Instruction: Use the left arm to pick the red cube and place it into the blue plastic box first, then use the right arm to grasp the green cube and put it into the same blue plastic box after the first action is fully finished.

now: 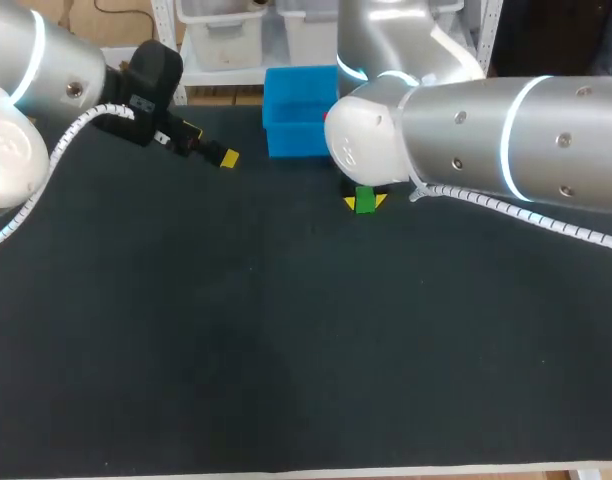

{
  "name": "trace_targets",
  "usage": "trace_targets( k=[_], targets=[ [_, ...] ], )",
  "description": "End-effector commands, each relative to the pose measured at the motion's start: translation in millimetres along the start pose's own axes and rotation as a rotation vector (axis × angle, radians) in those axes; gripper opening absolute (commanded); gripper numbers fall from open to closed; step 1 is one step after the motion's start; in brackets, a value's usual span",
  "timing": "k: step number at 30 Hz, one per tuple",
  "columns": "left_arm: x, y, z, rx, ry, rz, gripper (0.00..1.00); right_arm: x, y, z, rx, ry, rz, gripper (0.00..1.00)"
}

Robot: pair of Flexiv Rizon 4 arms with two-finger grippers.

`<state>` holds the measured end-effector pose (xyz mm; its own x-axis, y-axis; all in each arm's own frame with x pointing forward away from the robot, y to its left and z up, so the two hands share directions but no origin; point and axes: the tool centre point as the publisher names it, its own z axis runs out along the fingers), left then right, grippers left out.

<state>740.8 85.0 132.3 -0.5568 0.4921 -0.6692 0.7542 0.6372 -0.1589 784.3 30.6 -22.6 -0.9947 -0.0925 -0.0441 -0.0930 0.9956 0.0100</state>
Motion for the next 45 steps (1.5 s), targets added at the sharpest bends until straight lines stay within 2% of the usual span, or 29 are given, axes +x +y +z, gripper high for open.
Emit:
trace_targets(
  k=[1, 10, 18, 27, 36, 45],
  targets=[
    [1.4, 1.1, 0, 0.005, -0.007, 0.003, 1.00, 5, -1, -9, 0.004, -0.010, 0.005, 0.00],
    [1.4, 1.1, 0, 0.005, -0.007, 0.003, 1.00, 5, -11, -50, 0.026, -0.031, 0.004, 0.00],
    [1.4, 1.1, 0, 0.005, -0.007, 0.003, 1.00, 4, -19, -92, 0.031, -0.086, 0.013, 0.00],
    [1.4, 1.1, 0, 0.005, -0.007, 0.003, 1.00, 0, -15, -132, 0.016, -0.154, -0.008, 0.00],
    [1.4, 1.1, 0, 0.005, -0.007, 0.003, 1.00, -11, -14, -164, -0.023, -0.250, -0.038, 0.00],
    [1.4, 1.1, 0, 0.005, -0.007, 0.003, 1.00, -31, -12, -186, -0.086, -0.371, -0.082, 0.00]
  ],
)
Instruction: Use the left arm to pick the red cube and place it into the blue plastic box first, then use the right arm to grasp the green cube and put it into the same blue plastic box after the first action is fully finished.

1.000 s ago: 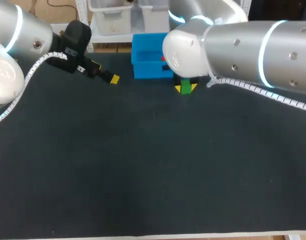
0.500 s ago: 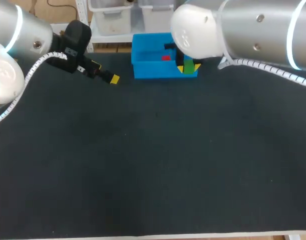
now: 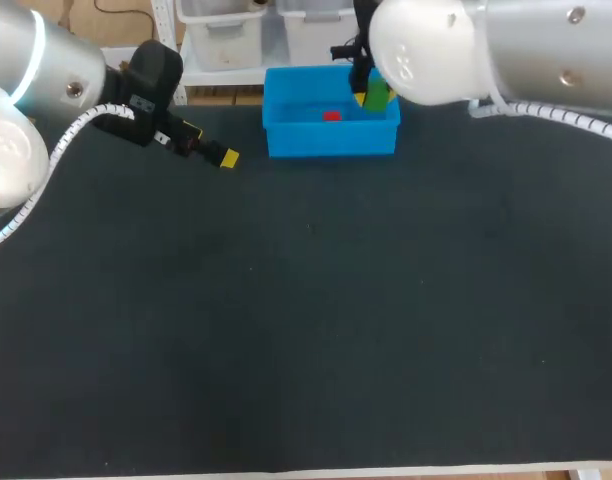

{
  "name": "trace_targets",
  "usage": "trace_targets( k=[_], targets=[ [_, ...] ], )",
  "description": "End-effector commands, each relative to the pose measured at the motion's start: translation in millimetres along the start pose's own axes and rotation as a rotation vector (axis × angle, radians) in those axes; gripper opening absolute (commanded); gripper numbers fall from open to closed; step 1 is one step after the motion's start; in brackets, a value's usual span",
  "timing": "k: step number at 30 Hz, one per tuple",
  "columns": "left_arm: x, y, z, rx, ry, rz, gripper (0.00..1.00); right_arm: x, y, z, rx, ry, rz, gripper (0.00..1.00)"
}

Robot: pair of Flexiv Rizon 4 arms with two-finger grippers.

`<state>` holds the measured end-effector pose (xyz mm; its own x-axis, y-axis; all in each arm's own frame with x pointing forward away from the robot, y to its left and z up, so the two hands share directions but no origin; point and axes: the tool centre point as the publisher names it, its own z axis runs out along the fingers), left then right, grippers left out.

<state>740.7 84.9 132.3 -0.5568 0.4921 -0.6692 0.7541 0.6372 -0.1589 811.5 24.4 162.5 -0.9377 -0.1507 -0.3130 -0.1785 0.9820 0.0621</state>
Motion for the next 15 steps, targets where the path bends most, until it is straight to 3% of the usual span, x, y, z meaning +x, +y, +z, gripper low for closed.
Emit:
trace_targets(
  k=[1, 15],
  targets=[
    [1.4, 1.1, 0, 0.005, -0.006, 0.003, 1.00, 0, -5, -6, -0.022, -0.110, -0.011, 0.00],
    [1.4, 1.1, 0, 0.005, -0.006, 0.003, 1.00, -42, -7, -31, -0.137, -0.281, -0.087, 0.00]
  ],
)
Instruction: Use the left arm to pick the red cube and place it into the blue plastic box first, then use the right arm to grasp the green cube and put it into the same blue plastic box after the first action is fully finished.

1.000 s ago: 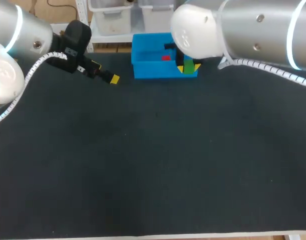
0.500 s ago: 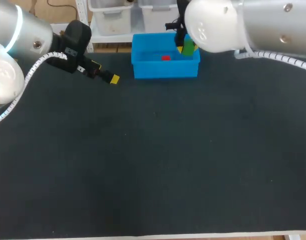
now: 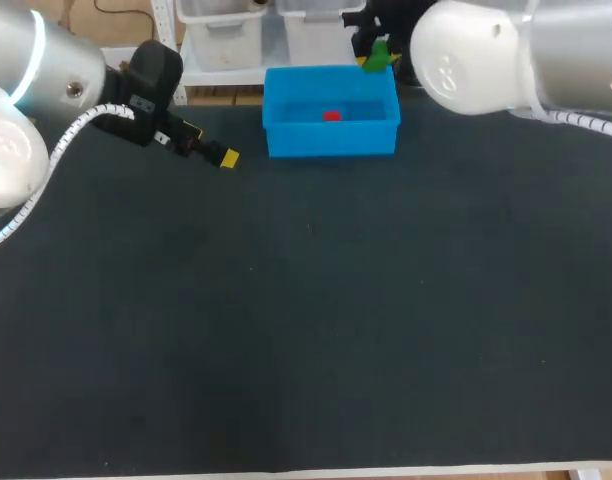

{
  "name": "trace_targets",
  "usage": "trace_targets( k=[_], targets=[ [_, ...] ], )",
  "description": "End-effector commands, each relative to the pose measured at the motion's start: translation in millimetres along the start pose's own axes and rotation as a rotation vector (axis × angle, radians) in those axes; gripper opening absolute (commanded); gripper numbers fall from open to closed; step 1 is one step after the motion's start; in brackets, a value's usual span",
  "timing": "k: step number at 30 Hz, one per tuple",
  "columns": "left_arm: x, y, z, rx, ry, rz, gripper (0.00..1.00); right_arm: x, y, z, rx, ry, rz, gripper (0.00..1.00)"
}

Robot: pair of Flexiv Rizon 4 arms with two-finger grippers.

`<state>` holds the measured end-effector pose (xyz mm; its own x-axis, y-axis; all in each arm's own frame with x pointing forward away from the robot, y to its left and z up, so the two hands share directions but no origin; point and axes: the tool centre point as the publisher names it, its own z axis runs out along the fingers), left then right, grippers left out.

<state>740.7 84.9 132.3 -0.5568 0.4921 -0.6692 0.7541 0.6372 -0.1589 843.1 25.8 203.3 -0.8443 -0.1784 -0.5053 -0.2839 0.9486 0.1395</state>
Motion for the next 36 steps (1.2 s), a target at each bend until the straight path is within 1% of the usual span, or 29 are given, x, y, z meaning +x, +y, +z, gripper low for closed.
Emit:
trace_targets(
  k=[1, 8, 14, 19, 31, 36],
  targets=[
    [1.4, 1.2, 0, 0.005, -0.006, 0.003, 1.00, -2, -5, -3, -0.031, -0.088, -0.037, 0.00],
    [1.4, 1.2, 0, 0.005, -0.006, 0.003, 1.00, -16, -8, -4, -0.117, -0.184, -0.085, 0.00],
    [1.4, 1.2, 0, 0.005, -0.006, 0.003, 1.00, -23, -10, -3, -0.175, -0.231, -0.129, 0.00],
    [1.4, 1.2, 0, 0.005, -0.006, 0.003, 1.00, -29, -12, 0, -0.217, -0.250, -0.156, 0.00],
    [1.4, 1.2, 0, 0.005, -0.006, 0.003, 1.00, -55, -17, 12, -0.301, -0.288, -0.221, 0.00],
    [1.4, 1.2, 0, 0.005, -0.006, 0.003, 1.00, -63, -19, 23, -0.340, -0.294, -0.237, 0.00]
  ],
)
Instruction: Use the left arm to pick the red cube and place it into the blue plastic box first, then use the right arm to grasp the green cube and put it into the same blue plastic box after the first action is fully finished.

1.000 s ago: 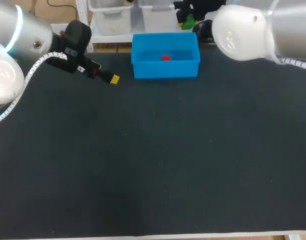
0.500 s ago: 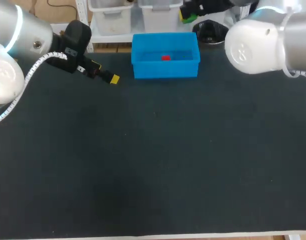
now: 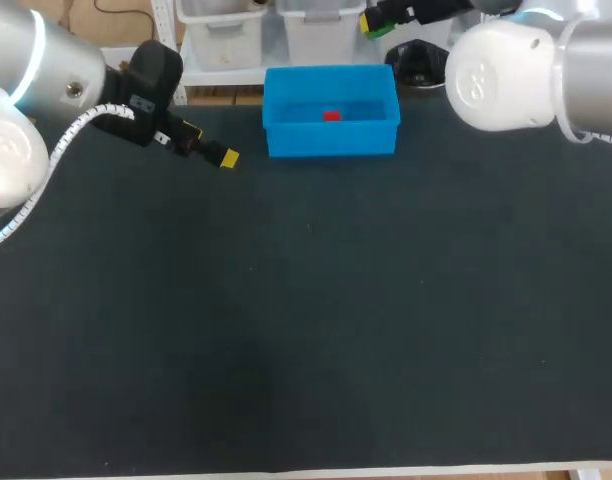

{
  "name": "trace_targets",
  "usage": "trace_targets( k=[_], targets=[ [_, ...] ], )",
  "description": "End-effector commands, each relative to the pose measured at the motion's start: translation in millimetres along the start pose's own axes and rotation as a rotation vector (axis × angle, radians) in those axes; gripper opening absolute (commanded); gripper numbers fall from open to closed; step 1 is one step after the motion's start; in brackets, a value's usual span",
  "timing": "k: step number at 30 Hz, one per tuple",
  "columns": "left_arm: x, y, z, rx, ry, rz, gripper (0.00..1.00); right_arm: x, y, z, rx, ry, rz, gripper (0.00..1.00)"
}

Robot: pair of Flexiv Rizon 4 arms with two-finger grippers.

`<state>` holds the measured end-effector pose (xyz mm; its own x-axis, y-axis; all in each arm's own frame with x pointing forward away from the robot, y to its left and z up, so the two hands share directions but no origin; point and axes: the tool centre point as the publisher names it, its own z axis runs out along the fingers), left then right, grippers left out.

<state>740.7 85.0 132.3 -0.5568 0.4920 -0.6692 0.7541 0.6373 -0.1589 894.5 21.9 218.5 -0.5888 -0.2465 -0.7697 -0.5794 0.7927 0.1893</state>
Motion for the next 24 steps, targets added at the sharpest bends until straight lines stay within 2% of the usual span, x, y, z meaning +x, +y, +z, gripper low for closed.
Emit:
trace_targets(
  k=[1, 24],
  targets=[
    [1.4, 1.2, 0, 0.005, -0.006, 0.003, 1.00, -8, -9, 17, -0.085, 0.004, -0.006, 0.00],
    [1.4, 1.2, 0, 0.005, -0.006, 0.003, 1.00, -10, -41, 65, -0.187, 0.006, -0.027, 0.00]
  ],
)
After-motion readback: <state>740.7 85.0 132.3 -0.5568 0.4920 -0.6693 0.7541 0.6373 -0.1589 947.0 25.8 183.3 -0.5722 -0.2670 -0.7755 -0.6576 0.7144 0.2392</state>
